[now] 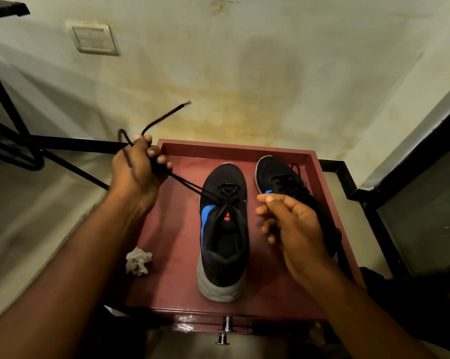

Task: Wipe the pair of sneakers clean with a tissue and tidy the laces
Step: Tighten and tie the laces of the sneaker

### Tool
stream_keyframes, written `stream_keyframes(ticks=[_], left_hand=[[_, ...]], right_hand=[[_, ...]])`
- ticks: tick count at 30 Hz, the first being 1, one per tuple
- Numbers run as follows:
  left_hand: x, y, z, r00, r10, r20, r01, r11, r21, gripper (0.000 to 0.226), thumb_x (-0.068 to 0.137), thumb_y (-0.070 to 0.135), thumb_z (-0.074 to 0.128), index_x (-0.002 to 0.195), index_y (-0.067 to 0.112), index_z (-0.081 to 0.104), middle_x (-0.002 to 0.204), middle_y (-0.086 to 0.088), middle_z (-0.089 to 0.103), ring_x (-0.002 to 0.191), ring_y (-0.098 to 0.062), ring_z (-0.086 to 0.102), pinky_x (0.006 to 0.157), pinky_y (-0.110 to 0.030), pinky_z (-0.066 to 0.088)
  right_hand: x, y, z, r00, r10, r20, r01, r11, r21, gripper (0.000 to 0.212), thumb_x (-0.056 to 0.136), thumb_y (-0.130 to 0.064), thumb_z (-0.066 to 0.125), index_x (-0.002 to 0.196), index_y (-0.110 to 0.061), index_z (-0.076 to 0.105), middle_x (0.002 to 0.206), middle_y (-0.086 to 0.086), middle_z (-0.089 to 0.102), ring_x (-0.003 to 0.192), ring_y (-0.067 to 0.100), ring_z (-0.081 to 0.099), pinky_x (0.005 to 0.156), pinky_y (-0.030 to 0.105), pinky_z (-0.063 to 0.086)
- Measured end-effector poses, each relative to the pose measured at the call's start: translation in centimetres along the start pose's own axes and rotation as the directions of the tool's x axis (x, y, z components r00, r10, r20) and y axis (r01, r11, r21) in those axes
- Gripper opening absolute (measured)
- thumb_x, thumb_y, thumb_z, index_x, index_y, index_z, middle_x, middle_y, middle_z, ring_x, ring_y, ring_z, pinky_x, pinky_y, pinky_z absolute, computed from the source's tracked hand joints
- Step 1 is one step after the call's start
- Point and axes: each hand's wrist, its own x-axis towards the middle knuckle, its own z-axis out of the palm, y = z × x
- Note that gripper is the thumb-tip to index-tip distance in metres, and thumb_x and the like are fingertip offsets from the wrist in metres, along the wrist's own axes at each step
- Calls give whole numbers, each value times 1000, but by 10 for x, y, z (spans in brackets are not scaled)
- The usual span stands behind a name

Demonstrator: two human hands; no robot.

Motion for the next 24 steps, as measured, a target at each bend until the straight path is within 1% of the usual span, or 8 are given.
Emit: stream_keyframes(ticks=[2, 4, 6, 10, 13, 18, 21, 24], left_hand=[[9, 0, -8, 995, 10, -99, 18, 960, 280, 19, 108, 20, 44, 95, 17, 56, 71, 0, 50, 55, -11, 47, 52, -24, 45], [12, -2, -13, 998, -6, -66, 40, 855, 518, 13, 106, 15, 49, 105, 7, 59, 88, -13, 60, 64, -13, 54, 55, -24, 49], [10, -7, -13, 998, -63, -1, 51, 798, 601, 24, 106, 18, 53, 119, 0, 59, 104, -17, 68, 77, -14, 62, 65, -28, 52], [-6, -12, 3, 994, -11, 109, -45, 868, 494, 24, 109, 18, 47, 123, 9, 64, 87, 0, 63, 80, -14, 64, 79, -33, 55], [-20, -9, 15, 956, 99, 277, -204, 901, 383, 18, 109, 17, 47, 115, 14, 64, 83, 1, 64, 77, -14, 64, 82, -35, 55], [-56, -19, 29, 821, 60, 568, -249, 933, 260, 17, 107, 14, 47, 114, 9, 61, 102, -14, 75, 84, -22, 70, 79, -32, 59], [-59, -29, 31, 849, 7, 528, -225, 909, 351, 19, 106, 15, 50, 116, 7, 63, 105, -16, 76, 87, -22, 71, 79, -31, 60], [-49, -30, 27, 931, -10, 366, -149, 904, 402, 18, 107, 18, 50, 114, 10, 65, 104, -11, 79, 84, -15, 72, 79, -31, 58]], right_hand=[[1, -2, -2, 994, -109, 2, 108, 990, -87, 15, 102, -8, 60, 103, -7, 74, 78, 5, 74, 51, 11, 58, 43, 21, 44], [3, -8, -9, 970, -241, -18, 236, 960, -150, 13, 101, -5, 61, 104, -6, 74, 77, 4, 74, 51, 12, 61, 43, 22, 47], [8, -15, -21, 939, -335, -71, 316, 927, -204, 13, 101, -4, 61, 105, -6, 74, 75, 4, 73, 52, 13, 61, 45, 22, 49], [9, -15, -38, 908, -416, -57, 369, 855, -365, 15, 100, -5, 63, 106, -12, 74, 78, 5, 73, 60, 13, 68, 54, 28, 56], [0, -3, -26, 860, -495, 119, 469, 678, -566, 16, 98, -13, 67, 112, -18, 74, 88, -5, 73, 74, 7, 70, 65, 22, 60], [-3, 17, 7, 857, -274, 437, 506, 612, -607, 43, 99, -40, 63, 140, -30, 55, 131, -14, 63, 122, -2, 58, 101, 18, 48], [-2, 25, 15, 847, -269, 458, 516, 622, -589, 40, 101, -35, 62, 140, -28, 57, 137, -14, 61, 126, -3, 55, 104, 14, 43], [5, 26, 10, 884, -286, 371, 458, 694, -556, 31, 99, -36, 63, 127, -26, 68, 127, -13, 68, 118, 2, 64, 102, 32, 54]])
